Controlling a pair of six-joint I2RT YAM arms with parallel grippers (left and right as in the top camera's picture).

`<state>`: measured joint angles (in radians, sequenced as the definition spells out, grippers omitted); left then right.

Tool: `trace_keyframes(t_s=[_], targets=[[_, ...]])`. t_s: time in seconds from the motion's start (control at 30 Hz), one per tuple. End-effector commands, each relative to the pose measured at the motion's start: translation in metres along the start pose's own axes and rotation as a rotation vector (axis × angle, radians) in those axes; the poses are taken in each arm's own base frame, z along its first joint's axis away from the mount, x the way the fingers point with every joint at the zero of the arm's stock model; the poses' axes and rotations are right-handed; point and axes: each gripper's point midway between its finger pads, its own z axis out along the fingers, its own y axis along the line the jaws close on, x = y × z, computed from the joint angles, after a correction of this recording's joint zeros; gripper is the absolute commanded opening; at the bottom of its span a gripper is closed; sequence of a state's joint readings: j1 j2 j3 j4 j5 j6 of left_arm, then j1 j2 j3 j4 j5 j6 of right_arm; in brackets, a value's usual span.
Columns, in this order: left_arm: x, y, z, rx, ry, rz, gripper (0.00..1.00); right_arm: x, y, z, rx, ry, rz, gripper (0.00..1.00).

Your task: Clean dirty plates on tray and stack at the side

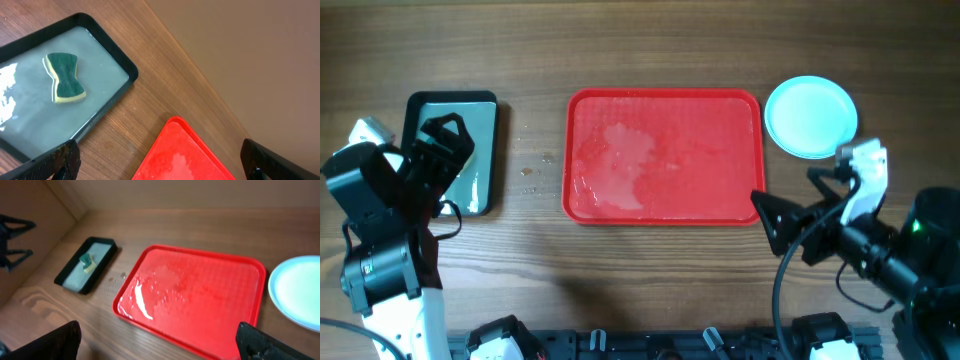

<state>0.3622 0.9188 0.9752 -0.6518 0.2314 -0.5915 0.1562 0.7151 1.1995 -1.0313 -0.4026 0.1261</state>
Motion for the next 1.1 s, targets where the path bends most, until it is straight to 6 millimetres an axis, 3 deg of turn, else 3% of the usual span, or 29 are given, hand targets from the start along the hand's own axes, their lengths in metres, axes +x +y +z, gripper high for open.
trace_keyframes(t_s=[0.0, 0.47, 0.6, 0.73, 0.83, 1.07], targets=[[0.002, -0.003, -0.004, 0.018, 0.004, 0.009, 1.00, 0.012, -0.006, 0.005, 0.024, 0.045, -0.001, 1.00], [0.010, 0.010, 0.021, -0.036, 0.075, -0.013, 1.00, 0.015, -0.012, 0.011, 0.044, 0.076, 0.006, 1.00], [0.013, 0.016, 0.031, -0.058, 0.104, -0.022, 1.00, 0.019, -0.035, 0.018, 0.145, 0.013, -0.018, 1.00], [0.017, 0.021, 0.039, -0.078, 0.130, -0.030, 1.00, 0.032, -0.053, 0.038, 0.163, -0.118, -0.076, 1.00], [0.019, 0.025, 0.044, -0.090, 0.145, -0.035, 1.00, 0.040, -0.070, 0.059, 0.165, -0.312, -0.129, 1.00], [0.020, 0.026, 0.046, -0.096, 0.152, -0.037, 1.00, 0.057, -0.084, 0.068, 0.177, -0.600, -0.214, 1.00]])
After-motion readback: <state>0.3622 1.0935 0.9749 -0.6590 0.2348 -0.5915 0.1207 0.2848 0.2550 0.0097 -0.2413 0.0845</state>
